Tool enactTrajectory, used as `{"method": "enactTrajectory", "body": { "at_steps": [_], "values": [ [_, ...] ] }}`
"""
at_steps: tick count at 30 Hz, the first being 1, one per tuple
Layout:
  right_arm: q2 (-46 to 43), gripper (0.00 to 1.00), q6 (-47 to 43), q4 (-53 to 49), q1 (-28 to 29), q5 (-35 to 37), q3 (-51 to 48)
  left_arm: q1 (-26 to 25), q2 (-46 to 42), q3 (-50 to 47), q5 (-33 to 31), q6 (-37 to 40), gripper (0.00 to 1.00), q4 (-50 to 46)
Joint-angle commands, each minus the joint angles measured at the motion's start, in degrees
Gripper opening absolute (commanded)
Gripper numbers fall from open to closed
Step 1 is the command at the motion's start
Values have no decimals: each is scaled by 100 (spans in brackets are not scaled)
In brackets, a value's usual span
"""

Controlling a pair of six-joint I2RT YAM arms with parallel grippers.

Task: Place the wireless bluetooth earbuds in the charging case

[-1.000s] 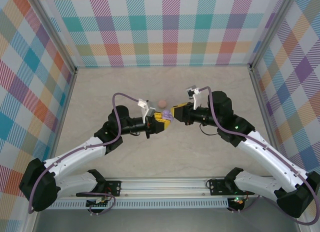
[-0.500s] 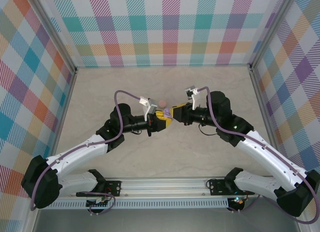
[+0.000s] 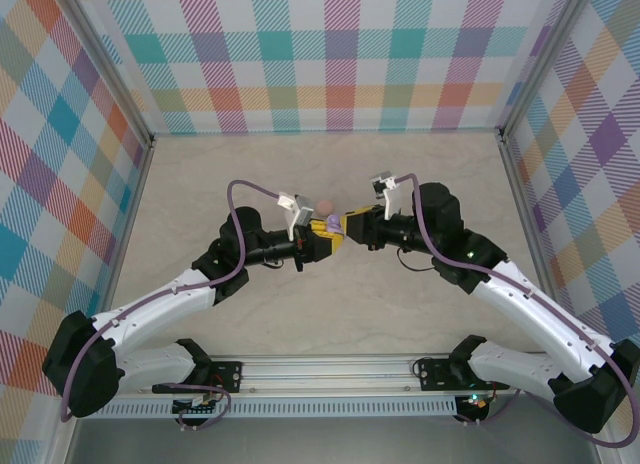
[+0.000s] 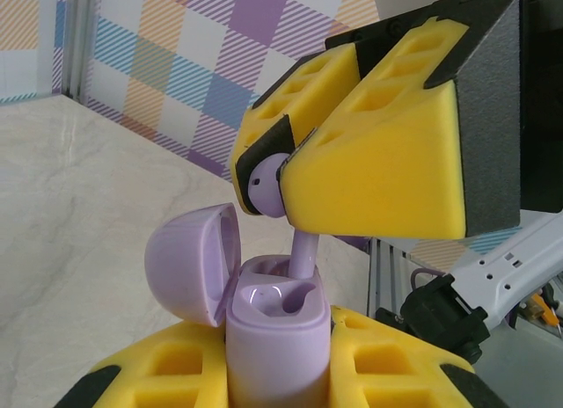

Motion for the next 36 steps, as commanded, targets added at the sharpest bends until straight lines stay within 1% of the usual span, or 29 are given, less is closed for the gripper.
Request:
{"method": "enactTrajectory", "body": {
  "at_steps": [1, 7, 10, 15, 21, 24, 27, 32, 34, 36],
  "values": [
    [66, 23, -94, -72, 75, -203, 165, -108, -142, 98, -87, -95, 0, 318],
    [236, 23, -149, -163, 148, -311, 256, -105, -152, 100, -76, -101, 0, 322],
    [296, 25, -172, -232, 183, -277, 302, -106, -156, 97, -64, -104, 0, 326],
    [238, 34, -162, -244, 198, -191, 328, -109, -164, 96, -67, -60, 0, 281],
    [29, 50, -145, -347, 201, -1, 370, -111, -169, 109, -69, 53, 0, 146],
    [-84, 53, -154, -438, 201, 166, 390, -110, -214, 126, -134, 172, 0, -31],
    [-191, 55, -178, -519, 201, 334, 390, -116, -264, 113, -146, 226, 0, -83],
    [-331, 55, -181, -620, 201, 593, 376, -110, -328, 122, -119, 324, 0, -163],
    [-390, 55, -127, -656, 201, 786, 364, -111, -362, 122, -93, 400, 0, -209],
    [-447, 55, -45, -768, 201, 1139, 363, -109, -398, 122, -62, 465, 0, -267]
  ]
}}
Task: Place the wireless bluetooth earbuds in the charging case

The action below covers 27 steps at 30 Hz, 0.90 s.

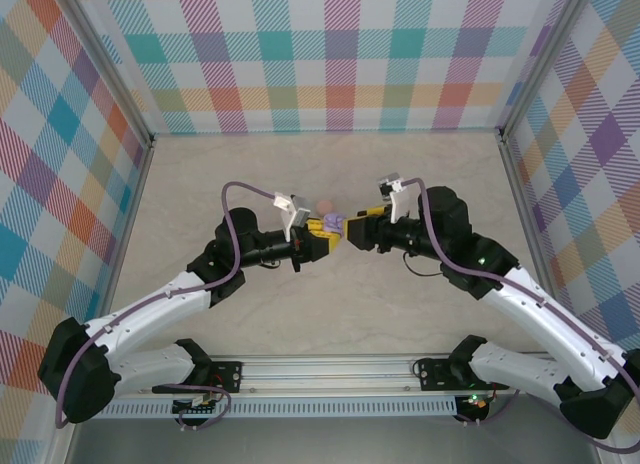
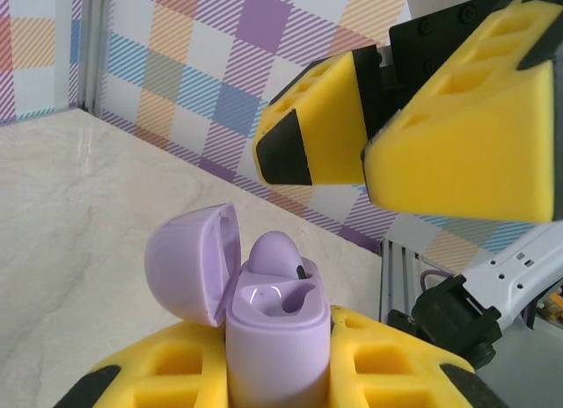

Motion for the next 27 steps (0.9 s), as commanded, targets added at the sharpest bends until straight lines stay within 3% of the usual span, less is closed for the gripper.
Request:
{"method": "enactTrajectory", "body": {
  "at_steps": [1, 4, 12, 20, 27],
  "values": [
    [-144, 55, 70, -255, 39, 678, 186, -107, -188, 122, 93, 232, 0, -69],
    [-105, 54, 42, -521, 30, 1047, 223, -109, -240, 126, 177, 200, 0, -6],
    [308, 55, -22, -990, -193, 1170, 270, -109, -466, 261, 87, 203, 0, -266],
    [1491, 56, 9, -705, -601, 482, 376, -112, -1186, 411, -211, 253, 0, -985],
    [3302, 56, 52, -427, -630, -547, 1256, -112, -1716, 680, -520, 186, 0, -1723]
  ]
}}
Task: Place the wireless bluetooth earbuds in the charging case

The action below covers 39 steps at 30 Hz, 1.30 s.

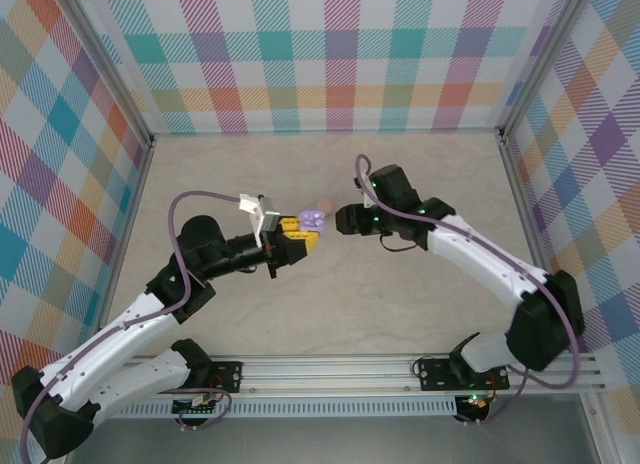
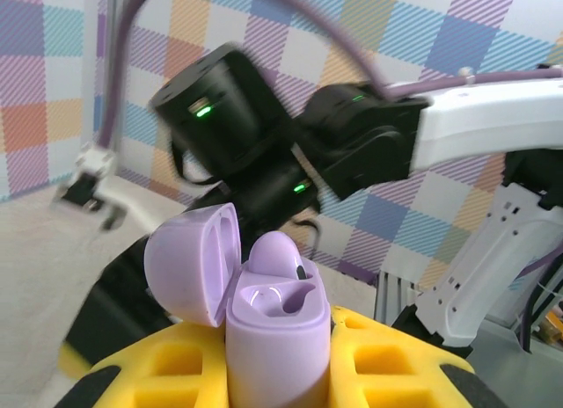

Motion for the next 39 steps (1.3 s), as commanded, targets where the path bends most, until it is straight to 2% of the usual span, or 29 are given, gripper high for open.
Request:
{"method": "enactTrajectory", "body": {
  "at_steps": [1, 6, 15, 27, 33, 39],
  "values": [
    [707, 56, 59, 277, 0, -805, 566, -109, -230, 340, -190, 29, 0, -459],
    [1930, 55, 41, 111, 140, -1232, 1530, -114, -360, 576, -192, -37, 0, -814],
    [3866, 52, -109, -839, 699, -1212, 3669, -106, -482, 733, -181, -222, 0, -980],
    [5484, 47, -161, -1712, 1128, -1089, 5736, -112, -633, 746, -324, -131, 0, -1272],
    [6180, 44, -32, -2287, 1226, -628, 6844, -110, -633, 743, -324, -113, 0, -1291],
    [6628, 41, 24, -2390, 1240, -632, 7421, -110, -618, 761, -355, -64, 0, -1344]
  ]
}}
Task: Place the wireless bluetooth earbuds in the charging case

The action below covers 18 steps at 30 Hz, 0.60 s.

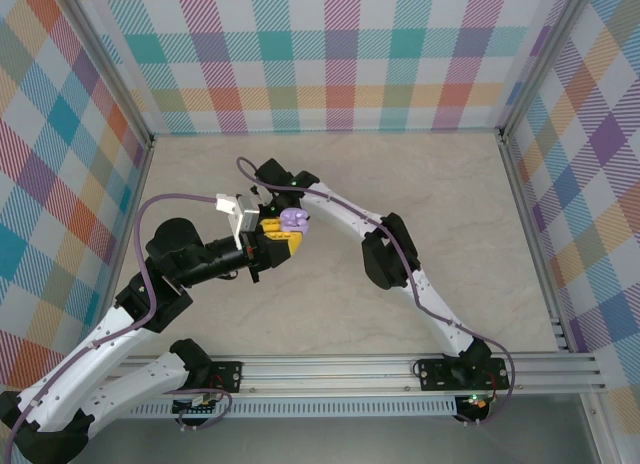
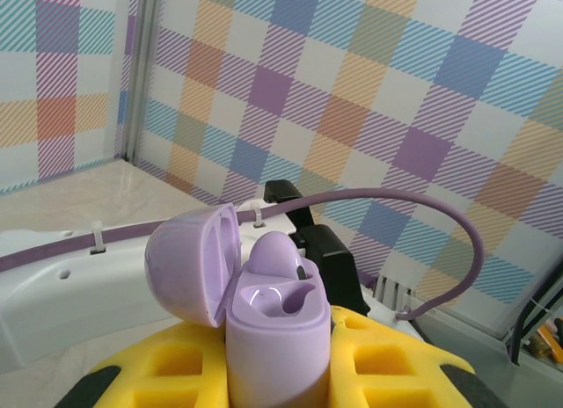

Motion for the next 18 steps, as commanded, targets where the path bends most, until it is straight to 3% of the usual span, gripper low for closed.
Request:
{"method": "enactTrajectory", "body": {
  "at_steps": [1, 18],
  "values": [
    [198, 41, 39, -274, 51, 66, 328, -108, -58, 167, -51, 102, 0, -2],
    [929, 45, 270, 80, 163, 193, 1047, -112, -22, 261, -36, 176, 0, -124]
  ]
}}
